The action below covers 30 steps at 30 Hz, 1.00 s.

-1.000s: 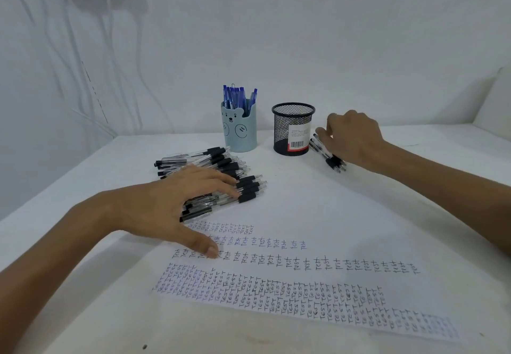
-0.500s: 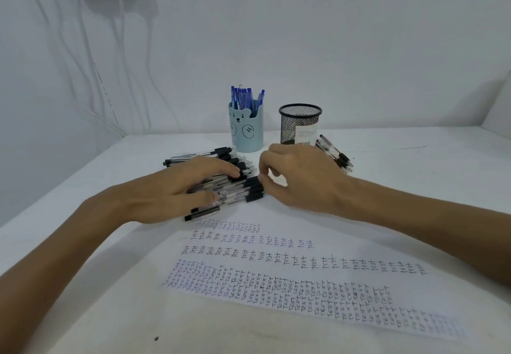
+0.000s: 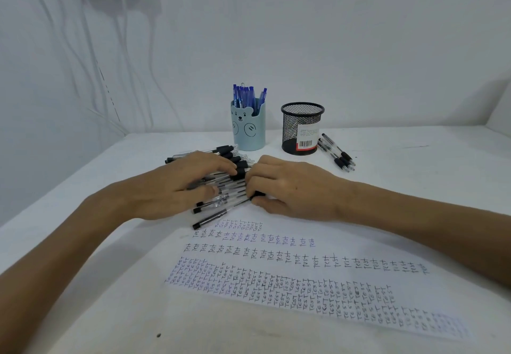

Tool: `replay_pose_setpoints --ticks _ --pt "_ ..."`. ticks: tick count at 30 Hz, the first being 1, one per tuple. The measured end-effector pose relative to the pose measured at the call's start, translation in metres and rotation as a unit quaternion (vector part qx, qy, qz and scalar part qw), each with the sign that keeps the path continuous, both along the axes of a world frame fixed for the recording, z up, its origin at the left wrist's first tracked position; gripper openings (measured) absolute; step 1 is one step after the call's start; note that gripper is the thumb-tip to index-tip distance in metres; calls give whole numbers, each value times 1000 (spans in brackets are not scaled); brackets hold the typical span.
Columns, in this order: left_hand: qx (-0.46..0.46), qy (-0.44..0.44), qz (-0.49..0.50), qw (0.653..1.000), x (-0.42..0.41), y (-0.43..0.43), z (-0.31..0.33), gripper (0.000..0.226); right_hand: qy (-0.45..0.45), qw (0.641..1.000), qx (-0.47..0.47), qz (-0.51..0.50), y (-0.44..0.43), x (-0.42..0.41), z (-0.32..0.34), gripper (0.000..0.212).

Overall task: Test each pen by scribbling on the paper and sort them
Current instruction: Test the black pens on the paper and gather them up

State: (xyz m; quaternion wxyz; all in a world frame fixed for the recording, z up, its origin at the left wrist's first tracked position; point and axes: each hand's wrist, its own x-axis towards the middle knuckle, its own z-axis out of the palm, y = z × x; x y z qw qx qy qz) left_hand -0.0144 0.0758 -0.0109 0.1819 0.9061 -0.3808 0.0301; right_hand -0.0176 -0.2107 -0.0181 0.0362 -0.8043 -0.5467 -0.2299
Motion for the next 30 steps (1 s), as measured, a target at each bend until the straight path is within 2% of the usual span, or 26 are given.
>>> replay_pose_setpoints --ticks 2,4,7,9,13,16,18,22,25,27,28,30 --pt "0 0 6 1000 2 0 0 41 23 1000 4 -2 -3 -2 6 6" --pt "-1 4 15 1000 1 0 1 39 34 999 -8 2 -6 -3 11 13" --pt "-8 13 25 1000 0 0 1 39 -37 998 -44 13 -8 -2 12 30" --pt "-15 15 25 999 -2 -1 1 40 -51 998 -31 2 -7 -4 13 26" --pt "-2 13 16 1000 -6 -3 5 42 25 999 40 -22 -7 -8 17 20" --pt "23 3 9 1000 -8 -4 6 45 63 994 48 -78 -7 -15 21 56" --pt "33 2 12 999 -12 -7 7 47 81 991 67 -88 -7 -17 21 66" --pt "63 6 5 998 -25 -14 15 55 117 981 138 -71 -7 -13 18 55" --pt "70 14 -4 997 -30 -19 19 68 131 978 129 -97 -9 -11 20 56" --pt "79 28 -6 996 -32 -22 19 80 126 977 143 -96 -10 -8 18 46" --pt "88 31 -10 996 -33 -24 20 84 124 974 169 -87 -10 -7 16 38" --pt "105 33 -20 994 -34 -27 20 88 138 954 243 -105 -9 -8 13 38"
